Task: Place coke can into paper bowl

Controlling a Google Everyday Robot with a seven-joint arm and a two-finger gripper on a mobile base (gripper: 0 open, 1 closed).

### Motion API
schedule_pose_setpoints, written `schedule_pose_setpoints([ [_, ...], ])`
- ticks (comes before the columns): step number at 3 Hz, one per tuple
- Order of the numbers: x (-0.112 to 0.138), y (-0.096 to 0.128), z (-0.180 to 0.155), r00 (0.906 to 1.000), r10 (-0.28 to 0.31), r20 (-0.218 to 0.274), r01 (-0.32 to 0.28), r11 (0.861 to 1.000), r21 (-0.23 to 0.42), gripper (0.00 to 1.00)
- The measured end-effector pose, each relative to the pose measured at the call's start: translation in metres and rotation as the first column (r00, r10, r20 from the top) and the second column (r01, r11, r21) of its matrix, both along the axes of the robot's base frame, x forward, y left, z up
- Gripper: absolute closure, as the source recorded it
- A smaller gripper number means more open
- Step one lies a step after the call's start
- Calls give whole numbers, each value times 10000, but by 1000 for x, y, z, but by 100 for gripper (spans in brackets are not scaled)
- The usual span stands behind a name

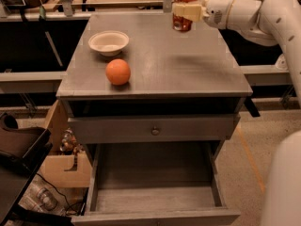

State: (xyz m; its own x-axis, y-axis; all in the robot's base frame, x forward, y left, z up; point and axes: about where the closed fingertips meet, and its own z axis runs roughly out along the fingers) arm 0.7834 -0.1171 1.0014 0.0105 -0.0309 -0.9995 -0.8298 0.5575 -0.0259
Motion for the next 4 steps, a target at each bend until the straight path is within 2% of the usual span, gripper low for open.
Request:
schedule_pose_setpoints([
  [1,27,54,32,9997,165,193,-161,9996,-219,100],
  [2,42,111,46,9986,475,248,-469,9986,-225,100],
  [3,49,165,47,9964,836,133,-833,9963,-219,100],
  [4,52,207,36,9922,1241,-107,-1242,9922,-128,100],
])
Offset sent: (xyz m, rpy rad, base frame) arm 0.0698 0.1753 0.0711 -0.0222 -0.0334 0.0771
